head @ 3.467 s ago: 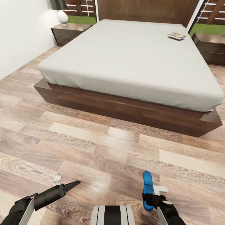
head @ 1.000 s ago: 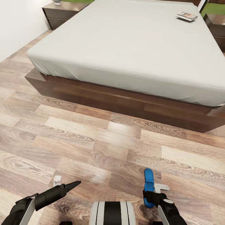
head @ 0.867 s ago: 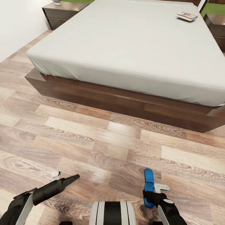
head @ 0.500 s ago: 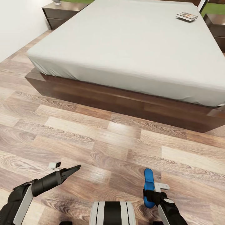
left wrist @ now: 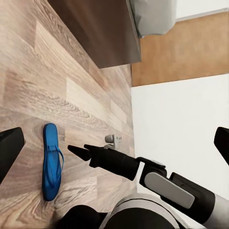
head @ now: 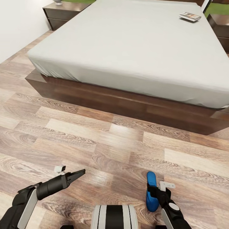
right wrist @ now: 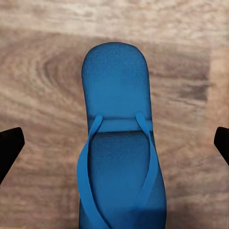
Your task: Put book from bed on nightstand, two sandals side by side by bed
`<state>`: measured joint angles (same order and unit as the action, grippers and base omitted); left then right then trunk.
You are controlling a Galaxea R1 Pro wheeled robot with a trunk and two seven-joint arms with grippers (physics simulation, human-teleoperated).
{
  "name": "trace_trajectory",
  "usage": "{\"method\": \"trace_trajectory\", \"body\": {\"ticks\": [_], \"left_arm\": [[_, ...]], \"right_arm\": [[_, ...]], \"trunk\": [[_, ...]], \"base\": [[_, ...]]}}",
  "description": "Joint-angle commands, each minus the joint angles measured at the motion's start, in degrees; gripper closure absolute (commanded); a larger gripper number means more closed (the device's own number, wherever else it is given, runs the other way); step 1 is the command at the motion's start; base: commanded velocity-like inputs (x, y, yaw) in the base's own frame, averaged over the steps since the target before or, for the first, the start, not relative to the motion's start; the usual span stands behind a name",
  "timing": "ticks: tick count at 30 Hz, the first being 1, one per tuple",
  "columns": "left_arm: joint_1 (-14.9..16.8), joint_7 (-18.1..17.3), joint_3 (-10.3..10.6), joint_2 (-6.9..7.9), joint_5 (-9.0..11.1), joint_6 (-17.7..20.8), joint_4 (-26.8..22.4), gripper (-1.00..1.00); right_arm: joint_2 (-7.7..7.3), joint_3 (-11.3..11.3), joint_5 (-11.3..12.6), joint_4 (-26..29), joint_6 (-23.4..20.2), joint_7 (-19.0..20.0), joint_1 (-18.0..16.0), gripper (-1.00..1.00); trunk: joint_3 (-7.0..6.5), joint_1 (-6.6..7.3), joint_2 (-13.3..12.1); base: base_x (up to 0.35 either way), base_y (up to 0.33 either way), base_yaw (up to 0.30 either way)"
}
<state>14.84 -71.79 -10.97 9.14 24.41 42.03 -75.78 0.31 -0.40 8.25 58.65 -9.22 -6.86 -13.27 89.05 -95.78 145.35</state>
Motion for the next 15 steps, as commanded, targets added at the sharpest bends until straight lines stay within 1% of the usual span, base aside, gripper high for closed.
{"method": "trace_trajectory", "body": {"ticks": [1,5,8,10,15], "left_arm": [[0.02,-0.01,0.03,0.01,0.14,0.53,0.00,-1.00],[0.02,0.19,0.13,-0.12,-0.02,0.51,0.01,-1.00],[0.02,0.23,0.10,-0.80,-0.11,0.51,0.15,-1.00],[0.02,0.24,0.10,-0.96,-0.13,0.51,0.42,-1.00],[0.02,0.24,0.15,-1.12,-0.15,0.51,0.76,-1.00]], "right_arm": [[0.03,-0.03,0.45,0.09,-0.19,-0.18,0.00,-1.00],[0.04,-0.04,0.47,-0.74,0.37,-0.17,0.00,-1.00],[0.04,-0.04,0.47,-4.11,0.59,-0.17,0.00,-1.00],[0.04,-0.04,0.48,-5.32,0.64,-0.17,-0.03,-1.00],[-0.02,-0.05,0.54,-6.48,0.69,-0.17,-0.08,-1.00]], "trunk": [[0.03,0.01,0.01],[0.03,0.01,0.01],[0.03,0.01,0.01],[0.03,0.01,0.01],[1.14,-0.12,0.08]], "base": [[0.000,0.000,0.000],[0.000,0.000,0.000],[0.000,0.000,0.000],[0.000,0.000,0.000],[0.000,0.000,0.000]]}}
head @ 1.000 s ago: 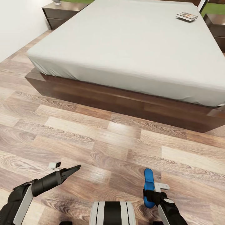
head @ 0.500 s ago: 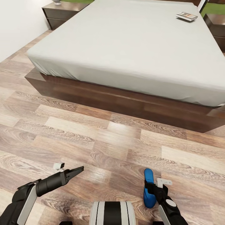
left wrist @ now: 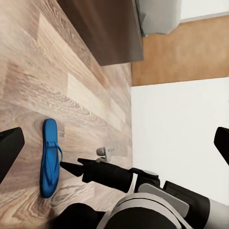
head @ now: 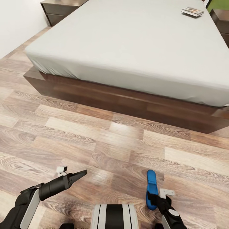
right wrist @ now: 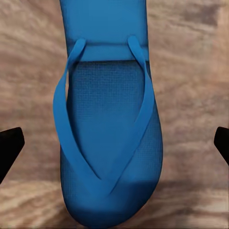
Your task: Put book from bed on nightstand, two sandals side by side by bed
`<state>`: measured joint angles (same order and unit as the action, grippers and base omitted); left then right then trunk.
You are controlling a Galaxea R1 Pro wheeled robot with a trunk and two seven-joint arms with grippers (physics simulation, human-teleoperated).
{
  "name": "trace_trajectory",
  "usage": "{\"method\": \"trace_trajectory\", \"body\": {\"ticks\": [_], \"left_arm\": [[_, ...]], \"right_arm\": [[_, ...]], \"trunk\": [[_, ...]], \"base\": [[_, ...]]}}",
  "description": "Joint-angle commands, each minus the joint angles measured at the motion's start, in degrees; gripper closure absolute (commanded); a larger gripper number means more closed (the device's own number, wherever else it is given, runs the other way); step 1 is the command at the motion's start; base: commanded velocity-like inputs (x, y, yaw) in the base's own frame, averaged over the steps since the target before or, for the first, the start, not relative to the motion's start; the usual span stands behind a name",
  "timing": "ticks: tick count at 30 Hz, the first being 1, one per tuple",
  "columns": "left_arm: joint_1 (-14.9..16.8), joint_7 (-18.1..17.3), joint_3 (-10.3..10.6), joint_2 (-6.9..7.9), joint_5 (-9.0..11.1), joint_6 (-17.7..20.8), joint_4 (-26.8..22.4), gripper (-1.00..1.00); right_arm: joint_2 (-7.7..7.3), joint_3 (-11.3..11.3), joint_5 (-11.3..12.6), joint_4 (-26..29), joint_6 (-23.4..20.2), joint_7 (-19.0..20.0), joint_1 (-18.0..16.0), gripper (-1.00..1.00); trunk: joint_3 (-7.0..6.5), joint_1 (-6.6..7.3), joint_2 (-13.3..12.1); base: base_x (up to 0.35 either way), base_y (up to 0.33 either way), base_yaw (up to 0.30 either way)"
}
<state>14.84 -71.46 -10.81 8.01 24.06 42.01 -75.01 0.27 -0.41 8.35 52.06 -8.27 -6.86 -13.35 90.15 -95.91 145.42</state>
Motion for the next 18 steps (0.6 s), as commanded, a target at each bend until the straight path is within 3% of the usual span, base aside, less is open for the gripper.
{"method": "trace_trajectory", "body": {"ticks": [1,6,18], "left_arm": [[0.02,-0.08,0.00,0.00,0.20,0.53,0.02,-1.00],[0.02,-0.08,0.00,-0.01,0.20,0.53,0.27,-1.00],[0.02,0.03,0.00,-0.01,0.12,0.53,1.19,-1.00]], "right_arm": [[0.05,-0.05,0.45,0.06,-0.26,-0.18,0.01,-1.00],[0.08,-0.04,0.54,-0.10,-0.26,-0.15,0.00,-1.00],[0.08,-0.07,0.53,0.26,-0.45,-0.16,0.02,-1.00]], "trunk": [[0.26,-0.01,0.03],[1.37,-0.14,0.09],[1.37,-0.14,0.09]], "base": [[0.000,0.000,0.000],[0.000,0.000,0.000],[0.000,0.000,0.000]]}}
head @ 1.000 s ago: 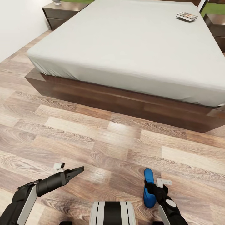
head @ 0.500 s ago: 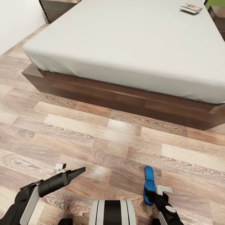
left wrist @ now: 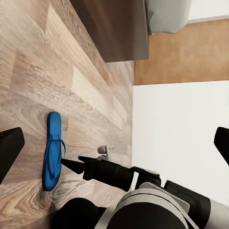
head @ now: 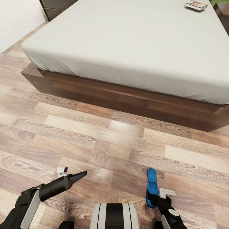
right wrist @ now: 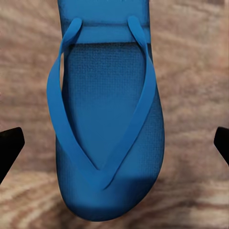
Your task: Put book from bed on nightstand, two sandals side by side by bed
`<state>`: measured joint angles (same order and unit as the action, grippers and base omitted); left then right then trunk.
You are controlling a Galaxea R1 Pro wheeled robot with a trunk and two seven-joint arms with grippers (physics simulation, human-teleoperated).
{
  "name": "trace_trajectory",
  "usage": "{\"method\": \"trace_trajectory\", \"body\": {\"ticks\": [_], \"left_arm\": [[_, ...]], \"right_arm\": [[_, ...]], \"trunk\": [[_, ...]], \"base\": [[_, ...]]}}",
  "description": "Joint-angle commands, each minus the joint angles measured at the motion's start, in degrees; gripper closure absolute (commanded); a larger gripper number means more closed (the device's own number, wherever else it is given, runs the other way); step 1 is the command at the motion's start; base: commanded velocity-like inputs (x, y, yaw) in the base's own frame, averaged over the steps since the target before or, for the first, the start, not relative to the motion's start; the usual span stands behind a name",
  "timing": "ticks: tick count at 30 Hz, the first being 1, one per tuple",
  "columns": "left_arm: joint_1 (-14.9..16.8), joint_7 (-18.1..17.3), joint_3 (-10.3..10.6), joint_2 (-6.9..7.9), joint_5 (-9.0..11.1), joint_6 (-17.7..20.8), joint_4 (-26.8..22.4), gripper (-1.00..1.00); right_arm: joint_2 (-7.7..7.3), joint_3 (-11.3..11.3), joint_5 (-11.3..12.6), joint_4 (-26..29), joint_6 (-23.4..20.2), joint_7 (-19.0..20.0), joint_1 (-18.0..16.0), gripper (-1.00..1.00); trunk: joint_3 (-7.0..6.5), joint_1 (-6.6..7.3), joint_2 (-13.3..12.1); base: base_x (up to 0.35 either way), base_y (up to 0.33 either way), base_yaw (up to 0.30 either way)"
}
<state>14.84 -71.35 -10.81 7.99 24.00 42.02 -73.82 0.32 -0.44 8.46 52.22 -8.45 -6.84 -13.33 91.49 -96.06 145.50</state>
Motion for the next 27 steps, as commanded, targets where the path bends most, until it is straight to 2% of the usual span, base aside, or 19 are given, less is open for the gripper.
{"method": "trace_trajectory", "body": {"ticks": [1,12,27], "left_arm": [[0.01,0.34,0.00,0.01,0.23,0.52,0.05,-1.00],[0.02,1.03,0.00,0.00,0.24,0.52,0.08,-1.00],[0.01,1.04,0.00,0.00,0.24,0.52,0.08,-1.00]], "right_arm": [[0.02,-0.07,0.42,0.33,-0.70,-0.17,-0.01,-1.00],[0.01,-0.07,0.33,0.86,-1.04,-0.16,-0.02,-1.00],[0.05,-0.04,0.41,0.71,-1.05,-0.10,-0.02,-1.00]], "trunk": [[0.03,0.01,0.01],[0.03,0.01,0.01],[0.03,0.01,0.01]], "base": [[0.000,0.000,0.000],[0.066,0.000,0.000],[0.006,0.000,0.000]]}}
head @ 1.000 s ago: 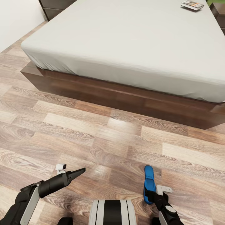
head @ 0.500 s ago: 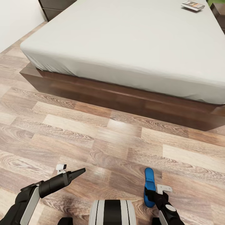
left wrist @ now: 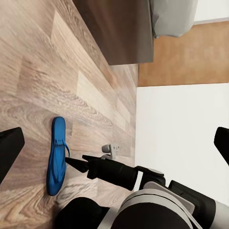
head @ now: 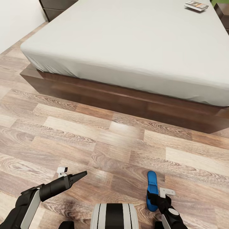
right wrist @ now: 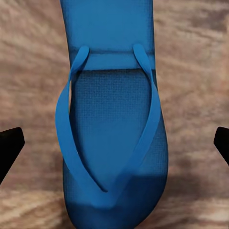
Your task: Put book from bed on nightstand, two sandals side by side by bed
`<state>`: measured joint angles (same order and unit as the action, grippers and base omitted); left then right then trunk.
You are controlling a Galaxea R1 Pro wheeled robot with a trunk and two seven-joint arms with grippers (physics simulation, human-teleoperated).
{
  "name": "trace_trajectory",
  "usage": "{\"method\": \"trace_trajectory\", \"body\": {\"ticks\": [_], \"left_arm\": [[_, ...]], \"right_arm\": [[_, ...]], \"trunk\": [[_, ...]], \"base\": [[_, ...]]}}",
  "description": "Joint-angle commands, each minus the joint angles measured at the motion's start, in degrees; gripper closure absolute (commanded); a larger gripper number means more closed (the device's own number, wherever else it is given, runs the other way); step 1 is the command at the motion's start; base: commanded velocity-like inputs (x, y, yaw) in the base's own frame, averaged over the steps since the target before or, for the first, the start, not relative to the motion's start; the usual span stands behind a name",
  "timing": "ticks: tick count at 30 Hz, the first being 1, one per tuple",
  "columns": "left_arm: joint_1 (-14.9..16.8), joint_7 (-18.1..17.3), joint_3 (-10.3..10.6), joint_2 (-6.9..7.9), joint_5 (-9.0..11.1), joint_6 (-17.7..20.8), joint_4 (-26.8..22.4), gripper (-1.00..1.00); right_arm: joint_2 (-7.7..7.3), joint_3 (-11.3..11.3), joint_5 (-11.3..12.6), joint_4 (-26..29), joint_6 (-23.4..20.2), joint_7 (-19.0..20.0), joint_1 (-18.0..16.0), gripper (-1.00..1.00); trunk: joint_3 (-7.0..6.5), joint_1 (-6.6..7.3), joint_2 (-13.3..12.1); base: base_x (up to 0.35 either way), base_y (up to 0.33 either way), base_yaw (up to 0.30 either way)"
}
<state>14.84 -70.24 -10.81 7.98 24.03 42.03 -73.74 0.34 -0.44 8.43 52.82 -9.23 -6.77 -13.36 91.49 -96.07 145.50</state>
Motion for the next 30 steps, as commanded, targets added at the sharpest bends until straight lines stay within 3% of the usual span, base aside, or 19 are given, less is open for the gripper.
{"method": "trace_trajectory", "body": {"ticks": [1,7,13,21,25,30], "left_arm": [[0.02,-0.07,0.00,0.01,0.18,0.51,0.00,-1.00],[0.02,-0.02,0.00,0.02,0.20,0.51,0.00,-1.00],[0.02,0.01,0.03,-0.04,0.17,0.51,0.00,-1.00],[0.02,0.02,0.00,-0.06,0.15,0.51,0.00,-1.00],[0.02,0.02,0.00,-0.07,0.16,0.51,0.00,-1.00],[0.02,-0.02,0.00,-0.07,0.18,0.51,0.00,-1.00]], "right_arm": [[0.04,-0.04,0.44,0.10,-0.26,-0.18,0.00,-1.00],[0.02,-0.04,0.44,-0.05,-0.26,-0.13,0.00,-1.00],[0.04,-0.04,0.44,-0.18,-0.25,-0.12,0.00,-1.00],[0.06,-0.03,0.44,-0.26,-0.19,-0.10,0.00,-1.00],[0.06,-0.04,0.44,-0.33,-0.18,-0.09,0.00,-1.00],[0.02,-0.03,0.44,-0.35,-0.11,-0.09,0.00,-1.00]], "trunk": [[0.03,0.01,0.01],[0.03,0.01,0.01],[1.36,-0.15,0.09],[1.36,-0.15,0.09],[2.25,-0.25,0.15],[2.25,-0.25,0.15]], "base": [[0.000,0.000,0.000],[0.000,0.000,0.000],[0.000,0.000,0.000],[0.000,0.000,0.000],[0.000,0.000,0.000],[0.000,0.000,0.000]]}}
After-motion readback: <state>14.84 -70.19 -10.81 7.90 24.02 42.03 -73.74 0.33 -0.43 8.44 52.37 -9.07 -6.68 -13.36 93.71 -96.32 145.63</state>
